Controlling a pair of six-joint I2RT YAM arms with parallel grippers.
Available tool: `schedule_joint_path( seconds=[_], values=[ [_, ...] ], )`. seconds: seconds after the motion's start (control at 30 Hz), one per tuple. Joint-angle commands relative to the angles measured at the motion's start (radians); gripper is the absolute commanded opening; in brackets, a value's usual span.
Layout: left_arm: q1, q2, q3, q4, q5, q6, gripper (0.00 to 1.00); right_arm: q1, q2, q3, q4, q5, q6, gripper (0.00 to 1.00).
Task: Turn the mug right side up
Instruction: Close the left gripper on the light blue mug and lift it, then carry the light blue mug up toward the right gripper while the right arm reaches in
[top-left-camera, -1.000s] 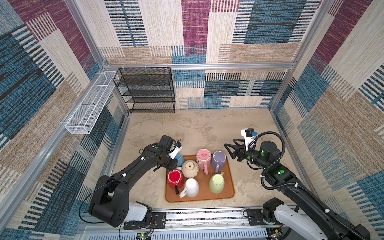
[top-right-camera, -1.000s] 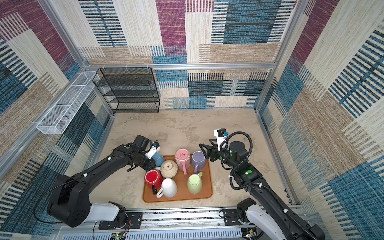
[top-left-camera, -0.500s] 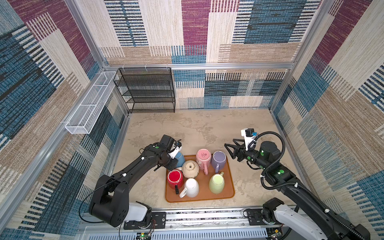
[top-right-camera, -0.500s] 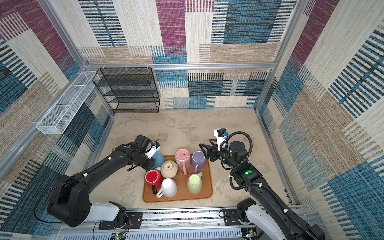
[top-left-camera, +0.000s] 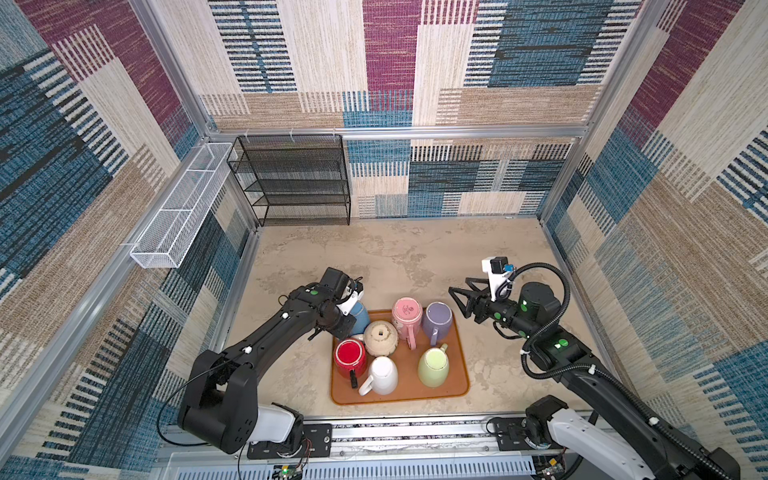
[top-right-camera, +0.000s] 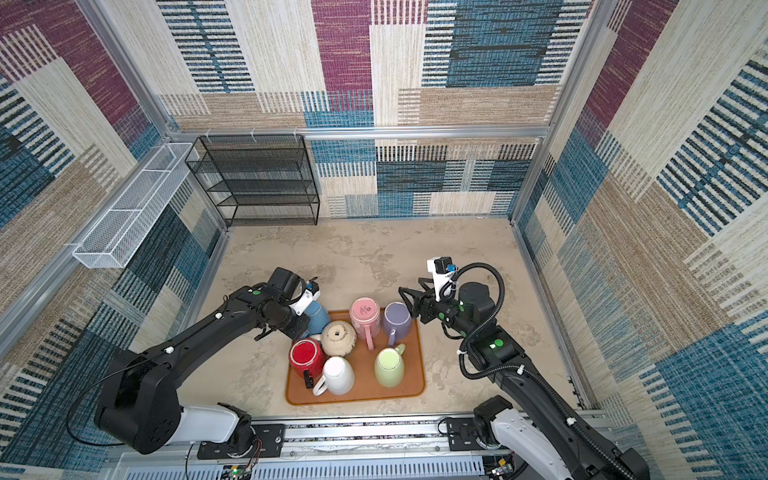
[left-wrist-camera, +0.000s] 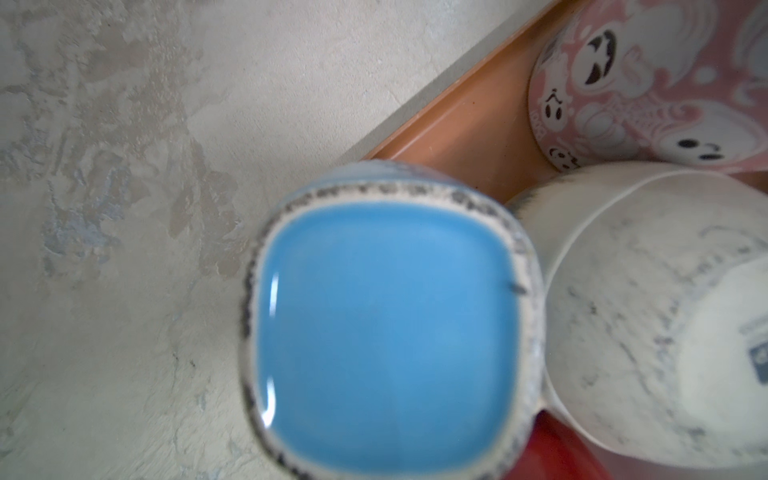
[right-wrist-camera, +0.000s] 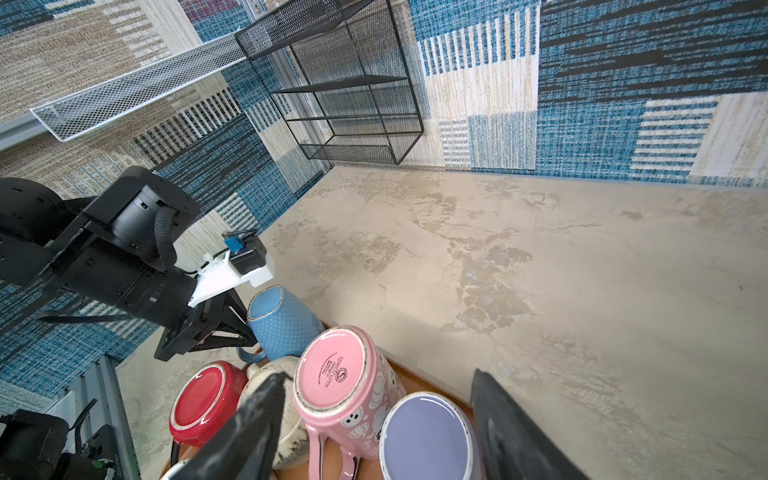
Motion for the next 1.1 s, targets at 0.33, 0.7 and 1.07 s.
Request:
schedule_joint_path(
  seconds=[0.33,0.7,1.07],
  values=[
    [0.001,-0.138,0.091,0.014,-0.079,-0.04,0.0,0.001,0.029,0.022,0.013,-0.004,0.014,0.73],
    [0.002,-0.216,0.219,0.077,0.094,-0.168,0.0,0.001,0.047,0.009,0.077,-0.098,0.039,0.77],
    [0.015,-0.196,0.246,0.432,0.404,-0.415,0.0,0.0,0.087,-0.028,0.278,-0.323,0.109,0.78]
  ],
)
